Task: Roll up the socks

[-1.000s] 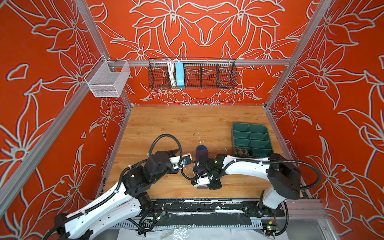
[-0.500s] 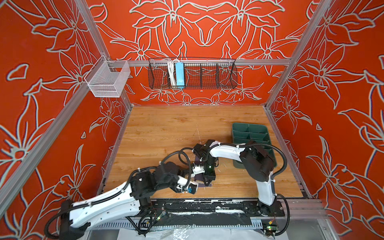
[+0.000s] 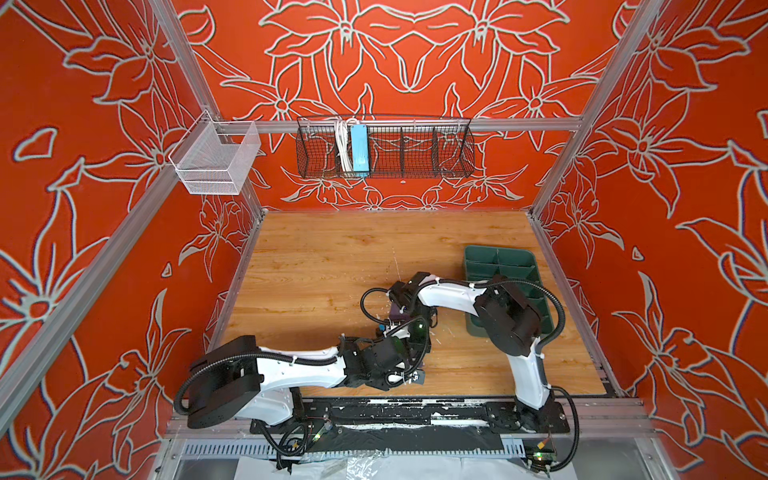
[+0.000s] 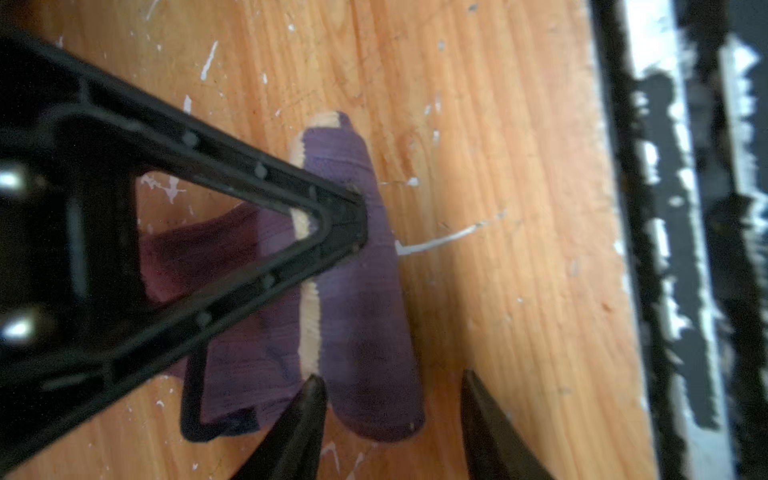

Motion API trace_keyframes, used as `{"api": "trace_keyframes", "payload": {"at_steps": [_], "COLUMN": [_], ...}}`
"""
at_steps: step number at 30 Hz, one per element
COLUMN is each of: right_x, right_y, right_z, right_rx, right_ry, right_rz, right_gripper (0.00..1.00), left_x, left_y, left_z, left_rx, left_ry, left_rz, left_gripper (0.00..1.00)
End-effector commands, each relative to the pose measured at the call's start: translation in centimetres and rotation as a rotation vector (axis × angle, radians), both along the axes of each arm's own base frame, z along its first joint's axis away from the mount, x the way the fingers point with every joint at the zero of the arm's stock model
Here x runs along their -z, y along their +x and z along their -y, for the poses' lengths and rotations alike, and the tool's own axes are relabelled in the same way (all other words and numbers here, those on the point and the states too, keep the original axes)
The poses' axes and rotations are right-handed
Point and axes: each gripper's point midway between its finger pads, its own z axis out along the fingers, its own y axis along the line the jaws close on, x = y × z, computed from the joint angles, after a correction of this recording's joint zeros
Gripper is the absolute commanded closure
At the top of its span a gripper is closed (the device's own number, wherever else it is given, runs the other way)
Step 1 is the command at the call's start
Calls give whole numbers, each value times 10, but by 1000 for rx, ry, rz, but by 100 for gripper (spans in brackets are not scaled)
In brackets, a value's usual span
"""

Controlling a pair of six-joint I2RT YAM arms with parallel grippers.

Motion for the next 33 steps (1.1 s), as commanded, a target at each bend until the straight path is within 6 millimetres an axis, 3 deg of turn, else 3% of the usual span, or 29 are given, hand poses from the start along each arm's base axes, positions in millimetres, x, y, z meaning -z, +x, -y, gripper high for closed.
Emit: {"api": "trace_keyframes", "payload": {"at_steps": [1, 8, 13, 15, 16, 22, 27, 30, 33], "right_x": [19, 17, 13, 8, 3, -46, -96, -151, -207], "right_y": [18, 19, 28, 40, 47, 86, 137, 159, 145], "right_z": [3, 4, 5, 6, 7, 27, 68, 95, 105], "right_rx": [-34, -17, 23, 71, 98, 298, 569, 764, 811], "right_ry": [4, 18, 37, 67, 90, 254, 262, 324, 505], "right_rz": [86, 89, 122, 192, 229, 487, 797, 1022, 1174], "right_gripper": [91, 90, 89, 87, 86, 72, 68, 69, 70], "left_x": [-2, 3, 2, 5, 6, 24, 37, 34, 23], "left_y": [22, 36, 32, 26, 23, 4, -11, -18, -14], "left_z": [4, 8, 12, 8, 6, -7, -9, -11, -14], "left_rx": [-119, -181, -168, -133, -117, 1, 71, 87, 31], "left_ry": [-19, -19, -22, 2, 15, 97, 155, 190, 182], "left_rz": [82, 119, 96, 76, 68, 13, -89, -206, -355], "left_gripper": [48, 58, 87, 100, 100, 100, 100, 100, 100]}}
